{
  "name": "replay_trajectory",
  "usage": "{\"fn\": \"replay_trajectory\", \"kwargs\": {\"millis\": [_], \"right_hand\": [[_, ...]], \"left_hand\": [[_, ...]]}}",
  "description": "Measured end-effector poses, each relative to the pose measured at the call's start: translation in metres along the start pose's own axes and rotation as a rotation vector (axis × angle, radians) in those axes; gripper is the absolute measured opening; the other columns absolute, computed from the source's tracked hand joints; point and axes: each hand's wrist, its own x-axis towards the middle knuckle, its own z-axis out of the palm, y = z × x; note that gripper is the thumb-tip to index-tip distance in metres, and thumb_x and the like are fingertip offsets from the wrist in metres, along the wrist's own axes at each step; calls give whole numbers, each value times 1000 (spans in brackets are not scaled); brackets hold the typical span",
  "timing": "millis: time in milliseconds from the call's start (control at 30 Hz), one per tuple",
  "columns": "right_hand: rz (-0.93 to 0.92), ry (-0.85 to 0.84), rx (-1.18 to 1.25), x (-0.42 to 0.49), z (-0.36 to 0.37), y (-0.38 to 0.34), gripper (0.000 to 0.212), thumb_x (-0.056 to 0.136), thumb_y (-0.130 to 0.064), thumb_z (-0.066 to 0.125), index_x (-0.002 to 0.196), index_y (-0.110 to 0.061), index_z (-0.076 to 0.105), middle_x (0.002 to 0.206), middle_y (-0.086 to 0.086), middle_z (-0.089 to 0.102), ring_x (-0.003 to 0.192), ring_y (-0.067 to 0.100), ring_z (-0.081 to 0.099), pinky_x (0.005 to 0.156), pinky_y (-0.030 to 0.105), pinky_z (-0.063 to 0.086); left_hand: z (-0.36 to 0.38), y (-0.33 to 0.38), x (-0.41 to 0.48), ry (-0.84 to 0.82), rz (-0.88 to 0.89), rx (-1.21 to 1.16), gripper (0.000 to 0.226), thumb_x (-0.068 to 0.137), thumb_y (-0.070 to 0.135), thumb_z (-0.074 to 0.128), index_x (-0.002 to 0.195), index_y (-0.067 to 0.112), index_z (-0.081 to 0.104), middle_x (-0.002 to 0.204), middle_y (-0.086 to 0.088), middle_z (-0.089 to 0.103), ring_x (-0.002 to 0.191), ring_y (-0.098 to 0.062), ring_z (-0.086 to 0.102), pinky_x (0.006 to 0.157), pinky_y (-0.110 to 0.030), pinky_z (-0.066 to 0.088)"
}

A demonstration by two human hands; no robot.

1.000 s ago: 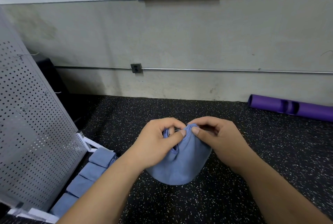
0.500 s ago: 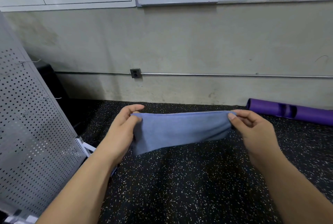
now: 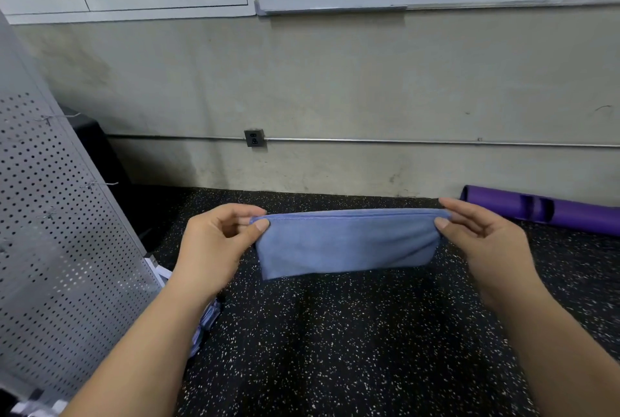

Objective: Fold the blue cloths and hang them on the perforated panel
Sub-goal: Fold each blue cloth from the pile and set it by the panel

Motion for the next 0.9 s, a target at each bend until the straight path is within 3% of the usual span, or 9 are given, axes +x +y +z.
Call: {"fn": "replay_trajectory", "kwargs": {"millis": [100,167,333,567,700,767,833,900], "right_hand": [[-28,-35,-156,-1,0,-2,34,86,3,82,108,-22,82,96,0,83,83,7,75,86,18,61],[-55,2,-108,-1,0,-4,31,85,4,82,108,-18,82,94,2,82,79,6,73,83,17,61],[-49,-10,-171,-1,-2,-6,29,82,6,84,103,-14,82,90,3,82,81,14,74,77,15,61],[-47,-48,-259,-3,-5,-5,30,83,2,85,107,-17,83,93,3,81,78,5,72,79,19,63],[-68,-141,-638,-8,-2,-3,16,86,-19,88,94,-33,83,82,-20,78,77,-3,71,77,24,58],[-53,-191,-496,-10,2,-2,14,87,-15,86,96,-26,84,88,-12,81,82,3,75,81,23,60],[-47,-153,-297,-8,3,-5,15,88,-7,84,99,-18,83,92,-4,82,87,9,76,81,16,60],[-74,-81,-313,-4,0,-7,14,88,-8,84,98,-18,83,90,-5,82,85,9,76,77,13,58]], "left_hand": [[-3,-1,-1,-67,66,115,30,88,6,86,108,27,80,93,5,81,86,-16,76,83,-22,59],[-4,-1,-2,-79,93,119,33,88,2,84,111,26,79,98,4,81,92,-18,77,88,-26,61],[-4,-4,-4,-55,145,226,37,91,0,81,112,30,78,100,13,80,94,-7,76,91,-19,58],[-2,-4,-3,48,322,479,33,91,3,81,118,22,79,103,17,75,95,3,71,91,-13,54],[0,-10,-3,93,205,628,21,94,13,79,111,26,79,99,12,74,91,-9,71,90,-33,58],[0,-11,-2,97,130,677,13,95,18,77,101,30,76,93,14,73,89,-12,71,83,-34,57],[-2,-9,-3,70,72,597,11,97,21,75,95,30,70,88,19,73,83,-2,68,76,-27,52],[-4,-6,-2,26,45,500,12,97,20,74,94,30,69,88,21,75,83,2,69,75,-24,50]]}}
